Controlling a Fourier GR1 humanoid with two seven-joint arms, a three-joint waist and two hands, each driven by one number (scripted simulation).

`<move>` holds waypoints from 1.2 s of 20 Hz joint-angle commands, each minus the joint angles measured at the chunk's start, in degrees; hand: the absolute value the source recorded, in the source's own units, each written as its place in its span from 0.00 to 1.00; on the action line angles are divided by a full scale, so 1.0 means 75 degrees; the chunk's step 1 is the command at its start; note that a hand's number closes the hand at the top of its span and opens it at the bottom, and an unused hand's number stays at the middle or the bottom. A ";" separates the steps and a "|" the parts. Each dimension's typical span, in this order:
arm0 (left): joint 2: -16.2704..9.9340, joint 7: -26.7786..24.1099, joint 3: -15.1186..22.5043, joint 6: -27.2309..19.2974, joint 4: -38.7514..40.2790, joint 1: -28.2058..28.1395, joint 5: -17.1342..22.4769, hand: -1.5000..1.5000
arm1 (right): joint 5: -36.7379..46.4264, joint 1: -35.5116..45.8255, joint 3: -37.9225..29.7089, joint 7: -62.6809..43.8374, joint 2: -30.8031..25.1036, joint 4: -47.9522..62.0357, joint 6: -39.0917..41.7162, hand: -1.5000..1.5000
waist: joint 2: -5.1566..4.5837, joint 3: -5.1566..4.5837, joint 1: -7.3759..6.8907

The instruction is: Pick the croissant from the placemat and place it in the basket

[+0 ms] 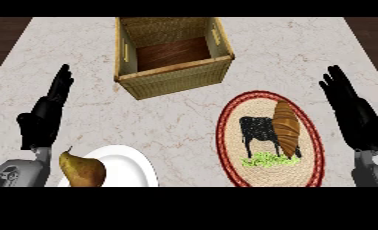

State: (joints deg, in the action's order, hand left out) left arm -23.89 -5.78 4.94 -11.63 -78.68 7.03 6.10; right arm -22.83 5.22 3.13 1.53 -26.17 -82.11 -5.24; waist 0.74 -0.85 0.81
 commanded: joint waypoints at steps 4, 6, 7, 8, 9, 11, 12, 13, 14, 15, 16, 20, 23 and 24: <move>0.0720 -0.0075 -0.0238 -0.0207 -0.0639 -0.0005 0.0494 0.50 | 0.0689 -0.0908 -0.0609 0.0094 -0.0050 -0.2000 -0.1620 1.00 | -0.0017 0.0095 0.0116; 0.1270 -0.0033 0.0037 -0.0582 -0.1373 -0.0399 0.0546 0.50 | 0.0873 -0.1225 -0.1076 0.0285 -0.0132 -0.2372 -0.2158 1.00 | 0.0053 0.0094 0.0164; 0.1505 0.0062 0.0272 -0.0330 -0.1009 -0.0161 0.0698 0.50 | 0.2255 -0.0760 0.0510 0.0845 -0.0566 -0.2464 -0.1313 1.00 | -0.0010 0.0065 -0.0027; 0.1498 0.0248 0.0313 -0.0411 -0.1227 -0.0178 0.0648 0.50 | 0.2370 -0.0760 0.0985 0.0895 0.0434 -0.2792 -0.2009 1.00 | -0.0035 0.0096 -0.0116; 0.1424 0.0365 0.0294 -0.0274 -0.1380 -0.0211 0.0761 0.50 | 0.2988 -0.0625 0.1356 0.0503 0.0502 -0.2913 -0.2527 1.00 | -0.0044 0.0092 -0.0178; 0.1403 0.0578 0.0416 -0.0368 -0.1689 -0.0326 0.0660 0.50 | 0.4219 -0.0613 0.2115 -0.0449 0.1079 -0.2587 -0.3811 0.00 | -0.0061 0.0086 -0.0271; 0.1438 0.0196 0.0408 -0.0310 -0.1417 -0.0279 0.0587 0.50 | 0.4627 -0.0503 0.2211 -0.0564 0.1580 -0.2448 -0.4525 0.00 | -0.0082 0.0073 -0.0247; 0.1611 0.0351 0.0489 -0.0419 -0.1507 -0.0398 0.0636 0.50 | 0.4919 -0.0583 0.1957 -0.0878 0.1599 -0.2290 -0.4975 0.00 | -0.0074 0.0079 -0.0186; 0.1568 0.0367 0.0547 -0.0357 -0.1636 -0.0418 0.0624 0.50 | 0.5382 -0.0402 0.2122 -0.1273 0.1836 -0.1907 -0.5359 0.00 | -0.0085 0.0070 -0.0296; 0.1561 0.0435 0.0520 -0.0499 -0.1697 -0.0260 0.0527 0.50 | 0.5805 -0.0407 0.2106 -0.1846 0.1741 -0.1961 -0.5585 0.00 | -0.0064 0.0055 -0.0220; 0.1595 0.0269 0.0590 -0.0394 -0.1629 -0.0495 0.0548 0.50 | 0.6099 -0.0243 0.1723 -0.2353 0.1534 -0.1691 -0.5733 0.00 | -0.0081 0.0043 -0.0234; 0.1463 0.0313 0.0384 -0.0499 -0.1711 -0.0619 0.0558 0.50 | 0.7283 -0.0949 0.1145 -0.3876 0.0498 -0.1583 -0.5447 0.00 | -0.0006 -0.0029 0.0081; 0.1491 0.0415 0.0456 -0.0544 -0.1735 -0.0654 0.0511 0.50 | 0.7896 -0.1173 0.1051 -0.5034 -0.0156 -0.1626 -0.4500 0.00 | -0.0015 -0.0057 0.0162; 0.1449 0.0369 0.0357 -0.0553 -0.1780 -0.0702 0.0547 0.50 | 0.8028 -0.1236 0.0986 -0.5447 -0.0406 -0.1623 -0.4110 0.00 | -0.0016 -0.0061 0.0116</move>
State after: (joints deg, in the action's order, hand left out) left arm -12.95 -2.87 7.98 -15.39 -91.59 2.67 10.26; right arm 31.51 -2.15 11.84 -29.04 -24.20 -94.33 -41.44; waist 0.57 -1.03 1.22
